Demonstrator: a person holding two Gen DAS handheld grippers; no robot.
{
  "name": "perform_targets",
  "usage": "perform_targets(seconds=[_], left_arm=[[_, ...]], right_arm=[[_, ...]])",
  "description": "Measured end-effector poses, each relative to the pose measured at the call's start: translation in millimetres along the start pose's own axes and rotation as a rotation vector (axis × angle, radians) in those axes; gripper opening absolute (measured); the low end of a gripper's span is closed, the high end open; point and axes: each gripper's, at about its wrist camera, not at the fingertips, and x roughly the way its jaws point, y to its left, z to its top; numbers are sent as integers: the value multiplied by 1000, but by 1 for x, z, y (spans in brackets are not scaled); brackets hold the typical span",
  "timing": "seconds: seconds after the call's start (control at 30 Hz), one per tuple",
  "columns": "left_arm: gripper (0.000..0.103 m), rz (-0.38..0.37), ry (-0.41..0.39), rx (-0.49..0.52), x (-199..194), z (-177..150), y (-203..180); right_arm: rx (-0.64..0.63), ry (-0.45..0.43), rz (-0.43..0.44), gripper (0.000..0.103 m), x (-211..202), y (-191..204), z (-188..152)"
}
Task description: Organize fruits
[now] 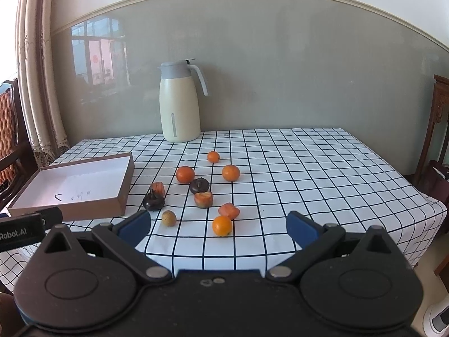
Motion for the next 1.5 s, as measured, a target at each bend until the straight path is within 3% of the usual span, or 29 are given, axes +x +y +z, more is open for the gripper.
perform_targets(seconds=[1.5], left_arm=[[103,31,-13,2,-1,-5,4]], right_arm=[[-10,-5,-7,97,0,5,2]])
